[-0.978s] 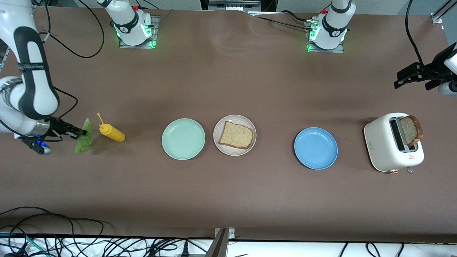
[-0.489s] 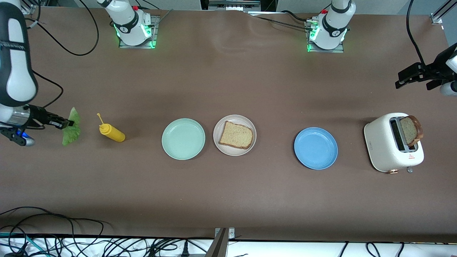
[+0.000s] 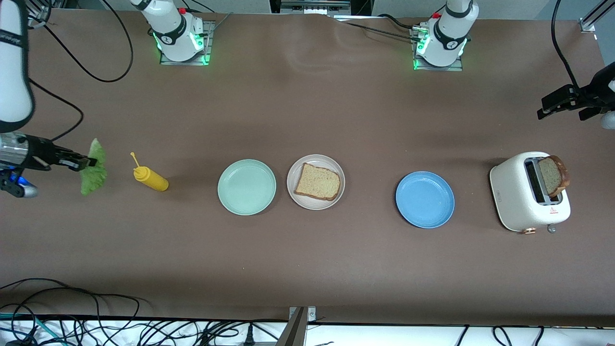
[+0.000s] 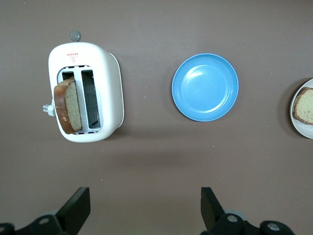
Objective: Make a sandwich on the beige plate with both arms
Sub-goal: 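Carry the lettuce with the right gripper over the bread on the beige plate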
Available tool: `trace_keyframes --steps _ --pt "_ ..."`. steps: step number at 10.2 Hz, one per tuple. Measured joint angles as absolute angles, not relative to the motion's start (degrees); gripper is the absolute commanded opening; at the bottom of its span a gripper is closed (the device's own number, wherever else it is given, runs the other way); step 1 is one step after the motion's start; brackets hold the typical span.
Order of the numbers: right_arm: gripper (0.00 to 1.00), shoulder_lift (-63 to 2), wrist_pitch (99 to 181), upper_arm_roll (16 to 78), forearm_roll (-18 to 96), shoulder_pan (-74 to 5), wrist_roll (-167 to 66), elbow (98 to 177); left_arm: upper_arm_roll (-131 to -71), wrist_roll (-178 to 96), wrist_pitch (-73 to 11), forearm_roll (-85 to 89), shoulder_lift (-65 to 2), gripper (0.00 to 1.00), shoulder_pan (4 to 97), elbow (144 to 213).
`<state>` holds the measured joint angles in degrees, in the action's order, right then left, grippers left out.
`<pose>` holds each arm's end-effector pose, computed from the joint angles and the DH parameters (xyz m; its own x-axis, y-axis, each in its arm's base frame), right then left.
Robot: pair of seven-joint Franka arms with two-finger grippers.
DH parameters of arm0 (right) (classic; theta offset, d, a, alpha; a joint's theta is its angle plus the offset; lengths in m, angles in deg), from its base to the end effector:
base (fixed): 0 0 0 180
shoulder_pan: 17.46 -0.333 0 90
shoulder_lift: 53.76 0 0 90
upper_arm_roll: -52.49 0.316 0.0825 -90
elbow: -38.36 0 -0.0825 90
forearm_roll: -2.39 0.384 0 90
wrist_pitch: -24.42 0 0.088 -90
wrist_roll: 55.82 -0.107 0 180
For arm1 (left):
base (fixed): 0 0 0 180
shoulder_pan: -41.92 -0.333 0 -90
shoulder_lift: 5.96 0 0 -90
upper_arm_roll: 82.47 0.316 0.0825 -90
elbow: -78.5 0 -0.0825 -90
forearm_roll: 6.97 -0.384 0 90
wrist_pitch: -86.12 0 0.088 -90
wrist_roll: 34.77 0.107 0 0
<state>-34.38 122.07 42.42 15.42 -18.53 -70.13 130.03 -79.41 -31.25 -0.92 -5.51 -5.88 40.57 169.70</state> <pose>0.6290 -0.0665 0.4222 0.8708 -0.4177 -0.2591 -0.4529 -0.8867 -0.0928 0.5464 0.0393 0.6111 0.9975 0.0140 -0.0694 0.0162 -0.9994 0.0299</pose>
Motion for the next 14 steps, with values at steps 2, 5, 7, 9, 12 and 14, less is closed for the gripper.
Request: trace_keyframes --steps 2,5,7,9,12,14 --pt "0.00 -34.27 122.05 42.81 15.30 -26.12 -78.23 128.62 -79.48 -31.25 -0.91 -5.51 -5.91 1.00 40.61 169.67" --pt "0.00 -33.02 122.76 42.97 14.67 -36.60 -82.35 126.43 -79.50 -31.25 -0.86 -5.51 -5.93 1.00 40.64 169.64" --pt "0.00 -31.51 126.10 43.08 14.34 -42.11 -81.36 125.83 -79.47 -31.25 -0.84 -5.51 -5.94 1.00 40.60 169.62" --pt "0.00 -29.61 132.33 43.39 12.49 -48.57 -79.20 125.65 -79.45 -31.25 -0.81 -5.51 -5.94 1.00 40.57 169.60" --pt "0.00 -25.58 141.33 43.48 11.21 -54.96 -77.73 125.43 -79.42 -31.25 -0.77 -5.51 -5.97 1.00 40.55 169.59" --pt "0.00 -20.67 147.42 43.47 11.20 -55.19 -75.73 123.26 -79.39 -31.25 -0.76 -5.51 -6.00 1.00 40.48 169.59"
